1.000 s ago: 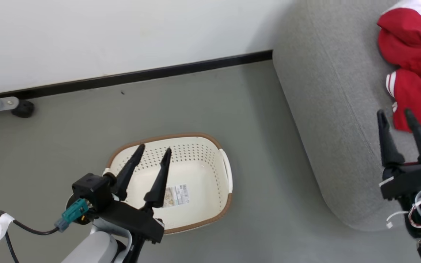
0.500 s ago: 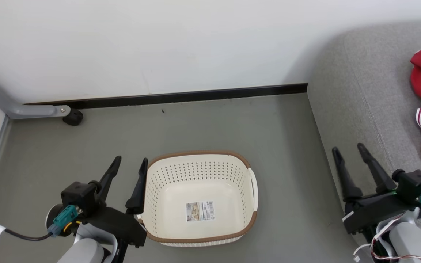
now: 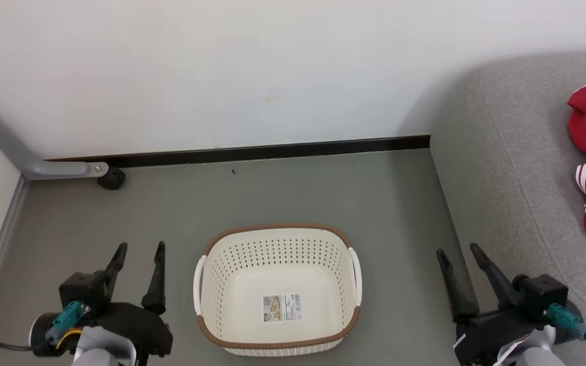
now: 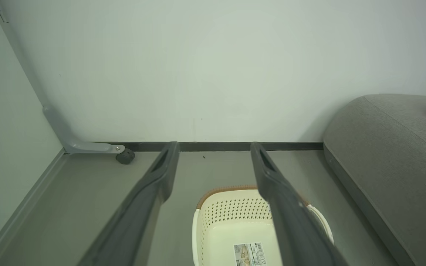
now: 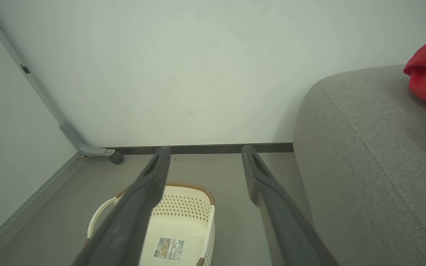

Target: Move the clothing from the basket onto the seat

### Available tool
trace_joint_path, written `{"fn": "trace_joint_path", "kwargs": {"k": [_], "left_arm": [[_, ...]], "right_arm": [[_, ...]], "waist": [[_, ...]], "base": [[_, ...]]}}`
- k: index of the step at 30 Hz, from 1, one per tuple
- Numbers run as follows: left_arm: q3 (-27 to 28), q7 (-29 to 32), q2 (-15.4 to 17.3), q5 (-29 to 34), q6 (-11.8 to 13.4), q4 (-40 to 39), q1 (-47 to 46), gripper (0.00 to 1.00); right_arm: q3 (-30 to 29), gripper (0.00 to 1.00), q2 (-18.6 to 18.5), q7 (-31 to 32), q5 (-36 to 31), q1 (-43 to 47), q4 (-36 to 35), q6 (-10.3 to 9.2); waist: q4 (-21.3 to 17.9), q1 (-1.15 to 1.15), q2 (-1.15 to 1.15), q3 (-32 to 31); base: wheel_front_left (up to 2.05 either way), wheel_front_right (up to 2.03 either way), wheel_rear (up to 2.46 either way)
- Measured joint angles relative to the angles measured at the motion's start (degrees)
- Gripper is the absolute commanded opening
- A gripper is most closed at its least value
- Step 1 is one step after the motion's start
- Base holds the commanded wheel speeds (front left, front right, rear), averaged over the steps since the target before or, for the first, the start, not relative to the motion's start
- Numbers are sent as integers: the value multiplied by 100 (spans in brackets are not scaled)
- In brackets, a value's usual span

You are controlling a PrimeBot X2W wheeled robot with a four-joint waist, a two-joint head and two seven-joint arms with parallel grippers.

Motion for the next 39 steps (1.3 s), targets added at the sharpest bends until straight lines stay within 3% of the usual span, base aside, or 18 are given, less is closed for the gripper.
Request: {"fn": "trace_joint_path", "kwargs": {"k": [31,32,39], "left_arm": [[684,1,-435,616,1,591,358,100],[705,1,-447,617,1,595,359,0],[617,9,-653,614,-1,872,728,0]], "right_arm": [[-183,100,102,0,-350,122,233,-8],[-186,0,103,0,-352,122,236,7],[-131,0,211,8,-344,427,612,8]], "waist": [[-140,0,0,-172],[-135,0,0,-175],[-132,0,0,-179]], "base": [[0,0,0],[0,0,0],[0,0,0]]}}
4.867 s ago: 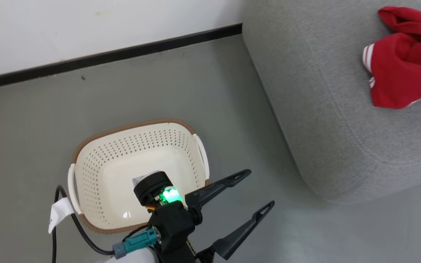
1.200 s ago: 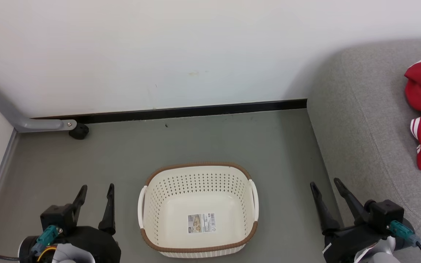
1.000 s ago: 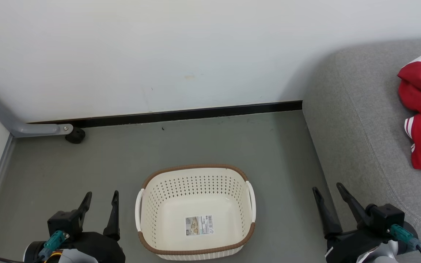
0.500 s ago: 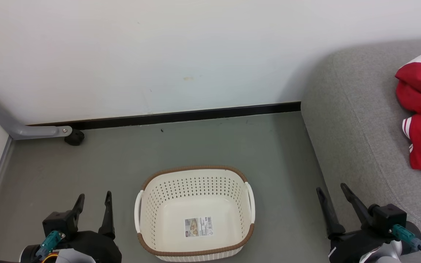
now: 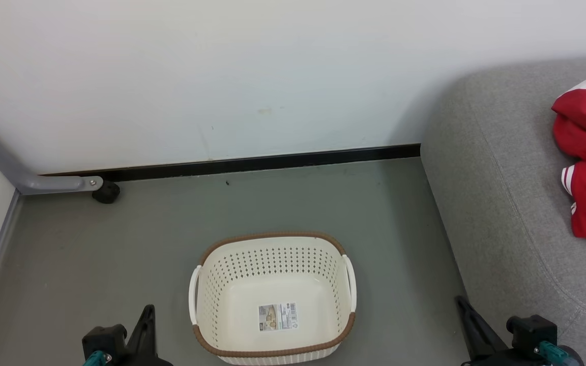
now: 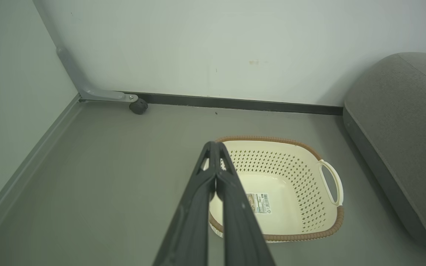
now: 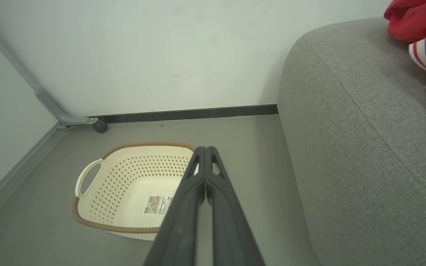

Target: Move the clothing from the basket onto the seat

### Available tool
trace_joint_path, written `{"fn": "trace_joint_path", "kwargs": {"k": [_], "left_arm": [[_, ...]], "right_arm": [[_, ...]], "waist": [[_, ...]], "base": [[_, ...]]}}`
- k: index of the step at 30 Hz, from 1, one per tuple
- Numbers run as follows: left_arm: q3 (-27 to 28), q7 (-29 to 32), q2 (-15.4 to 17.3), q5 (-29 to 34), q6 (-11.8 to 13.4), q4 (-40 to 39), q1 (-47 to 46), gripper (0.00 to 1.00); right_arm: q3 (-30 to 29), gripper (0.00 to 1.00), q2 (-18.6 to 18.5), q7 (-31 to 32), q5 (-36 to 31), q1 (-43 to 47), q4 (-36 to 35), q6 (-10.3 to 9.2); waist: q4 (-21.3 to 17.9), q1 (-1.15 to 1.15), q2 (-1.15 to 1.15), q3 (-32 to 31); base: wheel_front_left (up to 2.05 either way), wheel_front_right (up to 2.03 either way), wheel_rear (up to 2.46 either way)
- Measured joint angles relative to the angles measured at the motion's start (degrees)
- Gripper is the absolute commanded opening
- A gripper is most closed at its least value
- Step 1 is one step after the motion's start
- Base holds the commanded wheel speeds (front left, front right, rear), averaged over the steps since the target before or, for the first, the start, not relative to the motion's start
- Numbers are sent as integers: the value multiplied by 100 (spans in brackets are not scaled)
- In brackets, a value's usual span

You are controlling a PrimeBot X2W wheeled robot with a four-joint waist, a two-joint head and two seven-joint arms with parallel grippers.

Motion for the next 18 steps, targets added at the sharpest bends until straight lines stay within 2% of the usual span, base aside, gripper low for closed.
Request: {"fn": "trace_joint_path", "kwargs": {"k": [7,18], "left_arm": [[155,126,-83,-313,-58,-16,69,0],[490,370,-201,-846,-221,-160,70,0]], "right_arm": [[-157,0,25,137,315,53,20,0],[-413,0,79,403,1211,48,-81,1]], "waist": [[7,0,0,-8],[18,0,0,-19]], "base": [[0,0,0],[0,0,0]]}}
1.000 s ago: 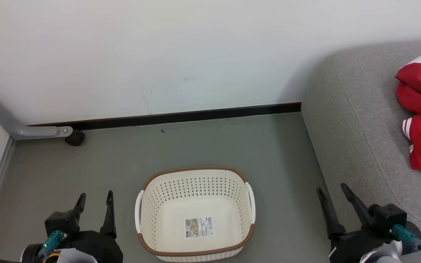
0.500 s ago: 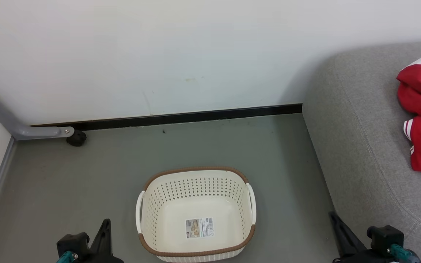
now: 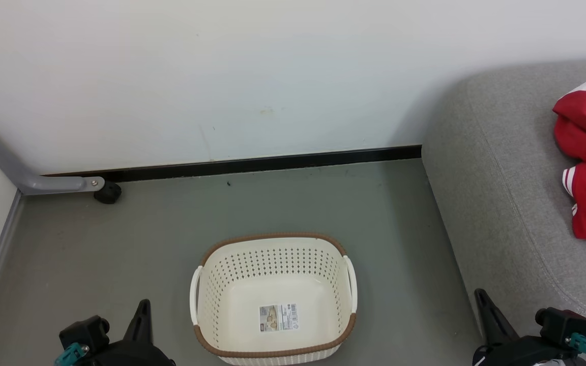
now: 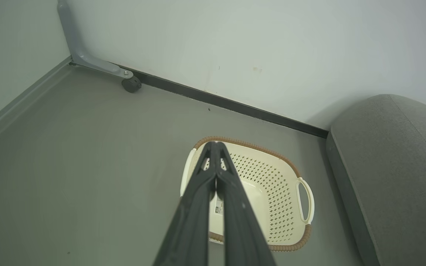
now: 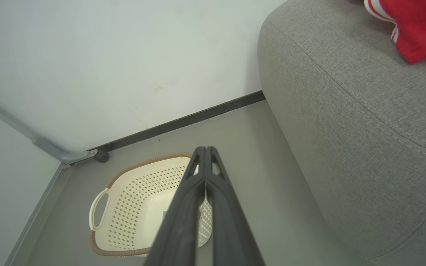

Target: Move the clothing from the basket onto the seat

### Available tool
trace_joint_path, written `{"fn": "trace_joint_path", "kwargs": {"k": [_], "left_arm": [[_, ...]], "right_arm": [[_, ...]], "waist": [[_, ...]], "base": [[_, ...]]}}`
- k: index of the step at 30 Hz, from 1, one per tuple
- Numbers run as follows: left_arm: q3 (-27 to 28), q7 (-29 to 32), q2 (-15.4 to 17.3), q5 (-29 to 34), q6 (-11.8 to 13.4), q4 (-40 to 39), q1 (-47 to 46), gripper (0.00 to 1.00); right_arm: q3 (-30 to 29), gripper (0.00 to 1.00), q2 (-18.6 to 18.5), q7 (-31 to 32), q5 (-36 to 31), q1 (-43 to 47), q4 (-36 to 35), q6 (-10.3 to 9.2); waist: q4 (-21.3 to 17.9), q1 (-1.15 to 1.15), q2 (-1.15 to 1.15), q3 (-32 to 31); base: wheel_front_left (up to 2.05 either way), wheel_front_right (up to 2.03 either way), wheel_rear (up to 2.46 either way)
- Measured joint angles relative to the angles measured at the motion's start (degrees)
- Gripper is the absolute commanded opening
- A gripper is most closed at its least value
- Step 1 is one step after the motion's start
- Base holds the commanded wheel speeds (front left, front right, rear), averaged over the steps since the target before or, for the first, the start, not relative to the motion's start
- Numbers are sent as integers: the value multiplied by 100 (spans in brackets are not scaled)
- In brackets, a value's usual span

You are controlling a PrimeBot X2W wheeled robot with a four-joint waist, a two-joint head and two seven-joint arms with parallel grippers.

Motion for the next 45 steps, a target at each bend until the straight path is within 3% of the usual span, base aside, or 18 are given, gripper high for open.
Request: {"fn": "trace_joint_path", "kwargs": {"k": [45], "left_arm": [[1273,945,-519,-2499,-643,-755,122,0]], "right_arm": [[-1038,0,207,939,3339,-17,-589,99]], "waist": [[36,0,0,-29]], "base": [[0,0,0]]}}
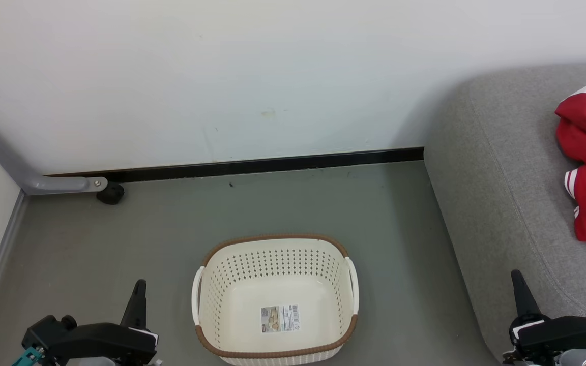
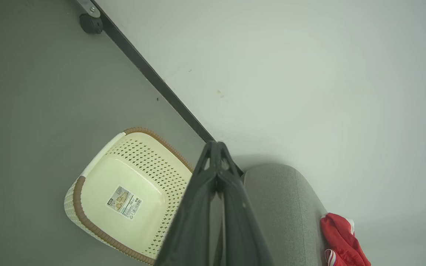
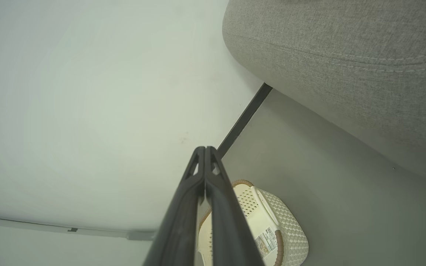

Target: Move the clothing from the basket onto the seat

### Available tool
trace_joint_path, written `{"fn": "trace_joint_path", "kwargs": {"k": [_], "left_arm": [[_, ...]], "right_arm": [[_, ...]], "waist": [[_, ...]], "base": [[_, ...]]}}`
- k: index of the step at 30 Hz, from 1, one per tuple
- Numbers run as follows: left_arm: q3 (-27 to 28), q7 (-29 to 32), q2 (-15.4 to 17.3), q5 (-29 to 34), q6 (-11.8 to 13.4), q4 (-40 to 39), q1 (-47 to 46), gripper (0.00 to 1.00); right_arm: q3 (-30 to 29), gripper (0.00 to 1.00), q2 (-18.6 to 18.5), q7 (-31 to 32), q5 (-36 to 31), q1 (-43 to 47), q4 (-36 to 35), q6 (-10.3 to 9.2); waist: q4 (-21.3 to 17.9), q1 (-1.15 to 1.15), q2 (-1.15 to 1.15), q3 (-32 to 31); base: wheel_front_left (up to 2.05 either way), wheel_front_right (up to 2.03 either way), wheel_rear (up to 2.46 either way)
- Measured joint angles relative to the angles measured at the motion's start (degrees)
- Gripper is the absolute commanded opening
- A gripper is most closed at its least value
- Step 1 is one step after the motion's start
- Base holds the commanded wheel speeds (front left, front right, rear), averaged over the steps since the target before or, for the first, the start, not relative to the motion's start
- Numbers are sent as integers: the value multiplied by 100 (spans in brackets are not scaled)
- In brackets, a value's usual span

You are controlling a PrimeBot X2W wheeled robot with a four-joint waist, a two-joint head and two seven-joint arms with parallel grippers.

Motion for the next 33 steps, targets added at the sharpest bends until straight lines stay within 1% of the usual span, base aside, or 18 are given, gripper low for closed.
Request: {"fn": "trace_joint_path", "kwargs": {"k": [4,7,16,24,27,33], "left_arm": [[116,62,-42,-266,-51,-68,2,0],[174,116,-70,-343,-86,-99,5,0],[441,308,-186,-937,-204,-260,99,0],[670,463,-279,-1376,-305,-407,113,0],[750,511,-312,-1495,-399,-454,116,0],[923,645,-379,-1830,-456,-557,118,0]], "right_arm": [[-88,0,21,69,298,-1,-45,0],[-135,0,34,118,426,-1,-62,1],[-364,0,83,319,1165,-1,-203,8],[-545,0,116,472,1780,-1,-309,36],[-608,0,133,523,1990,-2,-354,52],[-746,0,160,655,2442,-2,-417,52]], "waist": [[4,0,0,-3],[5,0,0,-4],[14,0,0,-10],[21,0,0,-15],[24,0,0,-17],[29,0,0,-21]], "base": [[0,0,0],[0,0,0],[0,0,0],[0,0,0],[0,0,0],[0,0,0]]}}
